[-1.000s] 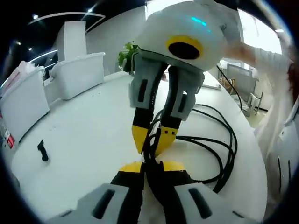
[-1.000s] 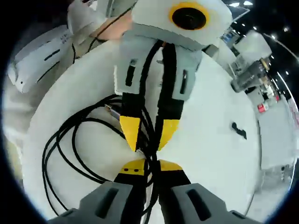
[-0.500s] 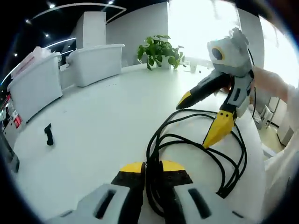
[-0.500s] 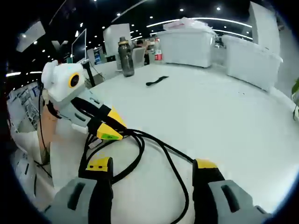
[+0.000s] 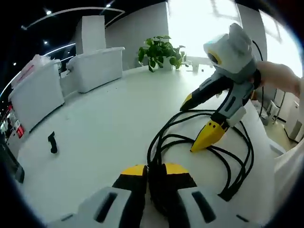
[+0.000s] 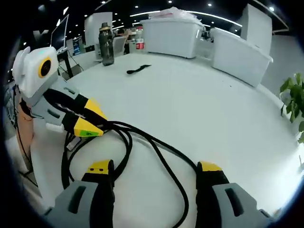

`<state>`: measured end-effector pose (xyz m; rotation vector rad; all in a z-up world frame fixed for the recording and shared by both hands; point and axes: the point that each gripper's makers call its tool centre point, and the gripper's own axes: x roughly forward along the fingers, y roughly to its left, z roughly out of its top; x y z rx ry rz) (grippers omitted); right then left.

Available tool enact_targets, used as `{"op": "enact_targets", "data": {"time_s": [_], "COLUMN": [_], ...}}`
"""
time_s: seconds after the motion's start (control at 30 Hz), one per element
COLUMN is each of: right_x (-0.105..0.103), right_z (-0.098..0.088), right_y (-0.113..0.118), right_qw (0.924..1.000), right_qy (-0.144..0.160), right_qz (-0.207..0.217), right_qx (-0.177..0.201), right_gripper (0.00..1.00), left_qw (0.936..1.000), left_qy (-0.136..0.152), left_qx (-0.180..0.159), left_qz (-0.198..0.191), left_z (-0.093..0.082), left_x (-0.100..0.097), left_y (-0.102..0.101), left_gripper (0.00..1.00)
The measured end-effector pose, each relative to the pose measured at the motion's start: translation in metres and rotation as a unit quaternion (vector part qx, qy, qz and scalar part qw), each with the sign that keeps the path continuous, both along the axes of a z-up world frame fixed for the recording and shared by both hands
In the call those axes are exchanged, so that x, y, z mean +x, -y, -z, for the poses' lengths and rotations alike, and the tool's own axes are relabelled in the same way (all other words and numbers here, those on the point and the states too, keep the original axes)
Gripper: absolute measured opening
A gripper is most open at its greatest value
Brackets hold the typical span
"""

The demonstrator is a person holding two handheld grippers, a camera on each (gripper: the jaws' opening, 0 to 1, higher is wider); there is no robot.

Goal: Coil the Type-C to USB data cable on the desktop and secure it with Velcro straps.

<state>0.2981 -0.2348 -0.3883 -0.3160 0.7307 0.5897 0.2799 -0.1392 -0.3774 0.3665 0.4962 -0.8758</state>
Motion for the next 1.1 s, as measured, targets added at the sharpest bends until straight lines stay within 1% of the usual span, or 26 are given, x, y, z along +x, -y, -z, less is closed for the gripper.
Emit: {"op": "enact_targets", "data": {"time_s": [0.03,0.1,0.17,0.2,0.23,0.3,0.37,0.4,0.43,0.5,0.53,0.6,0.63,0.67,0.7,0.77,0.8,0.83,0.87,0.9,0.93,0.97,1.0,1.03,1.07,1.1], "right_x": [0.000,0.001,0.001,0.001,0.003,0.005,0.005,0.002,0.001,-0.001,-0.002,-0.001,-0.002,-0.001,-0.002,-0.006,-0.007,-0.010,-0.017,-0.024,-0.030,-0.036,-0.043,-0.050,-0.058,-0.060], "right_z": [0.000,-0.001,-0.003,-0.003,-0.004,-0.004,-0.003,-0.003,-0.003,-0.003,-0.003,-0.004,-0.004,-0.006,-0.005,-0.008,-0.012,-0.017,-0.021,-0.022,-0.022,-0.022,-0.022,-0.022,-0.020,-0.017], "right_y": [-0.001,-0.001,-0.006,-0.006,-0.008,-0.012,-0.017,-0.022,-0.027,-0.033,-0.037,-0.045,-0.049,-0.048,-0.048,-0.041,-0.039,-0.032,-0.026,-0.012,0.000,0.007,0.012,0.013,0.014,0.020], "right_qw": [1.0000,0.9998,0.9990,0.9985,0.9981,0.9973,0.9956,0.9932,0.9909,0.9859,0.9819,0.9739,0.9692,0.9688,0.9706,0.9810,0.9843,0.9884,0.9904,0.9940,0.9962,0.9966,0.9968,0.9970,0.9973,0.9983], "right_qy": [-0.002,-0.004,-0.005,-0.004,0.000,-0.002,-0.003,0.001,0.006,0.012,0.017,0.034,0.044,0.053,0.054,0.045,0.047,0.052,0.052,0.046,0.040,0.042,0.040,0.032,0.015,0.002], "right_qz": [-0.007,-0.017,-0.045,-0.055,-0.062,-0.073,-0.094,-0.116,-0.134,-0.167,-0.188,-0.223,-0.241,-0.241,-0.233,-0.188,-0.170,-0.141,-0.124,-0.096,-0.076,-0.071,-0.069,-0.069,-0.060,-0.028], "right_qx": [-0.001,-0.002,0.000,-0.003,-0.003,-0.001,-0.002,-0.002,-0.003,-0.010,-0.013,-0.022,-0.021,-0.025,-0.026,-0.006,0.009,0.022,0.031,0.026,0.014,0.007,0.004,0.019,0.040,0.052], "right_gripper": [0.63,0.60,0.51,0.46,0.39,0.32,0.26,0.23,0.20,0.16,0.13,0.12,0.12,0.13,0.19,0.26,0.27,0.27,0.28,0.30,0.31,0.35,0.43,0.52,0.61,0.68], "left_qw": [0.9999,0.9998,0.9994,0.9990,0.9986,0.9981,0.9979,0.9978,0.9976,0.9973,0.9974,0.9981,0.9988,0.9991,0.9991,0.9968,0.9959,0.9954,0.9949,0.9946,0.9946,0.9947,0.9948,0.9952,0.9953,0.9953], "left_qy": [0.010,0.012,0.024,0.030,0.028,0.017,0.013,0.014,0.021,0.022,0.021,0.022,0.024,0.031,0.036,0.063,0.070,0.072,0.075,0.076,0.076,0.075,0.073,0.068,0.066,0.065], "left_qx": [0.006,0.009,0.013,0.011,0.002,-0.018,-0.019,-0.011,-0.001,0.000,0.000,0.001,0.001,0.007,0.016,0.048,0.058,0.063,0.067,0.071,0.071,0.070,0.070,0.067,0.065,0.066], "left_qz": [0.010,0.014,0.021,0.033,0.046,0.056,0.061,0.064,0.066,0.070,0.069,0.057,0.044,0.027,0.018,0.011,0.006,0.005,0.004,0.003,-0.001,-0.007,-0.011,-0.021,-0.027,-0.030], "left_z": [-0.001,-0.002,-0.003,-0.005,-0.005,-0.007,-0.005,-0.002,0.000,0.001,0.001,0.002,0.002,0.001,0.002,0.000,-0.001,0.000,-0.001,-0.001,-0.001,-0.001,-0.002,-0.002,-0.003,-0.002], "left_x": [0.000,0.000,0.002,0.002,-0.002,-0.007,-0.008,-0.008,-0.007,-0.009,-0.009,-0.007,-0.005,-0.001,0.001,0.005,0.006,0.005,0.004,0.003,0.003,0.004,0.004,0.005,0.006,0.006], "left_y": [0.001,0.000,-0.001,0.002,0.006,0.013,0.019,0.021,0.022,0.025,0.026,0.026,0.025,0.022,0.020,0.013,0.010,0.010,0.010,0.010,0.009,0.009,0.008,0.006,0.005,0.005], "left_gripper": [0.16,0.19,0.24,0.24,0.25,0.27,0.30,0.31,0.31,0.31,0.31,0.30,0.27,0.24,0.21,0.13,0.11,0.10,0.10,0.09,0.09,0.09,0.09,0.09,0.09,0.09]}}
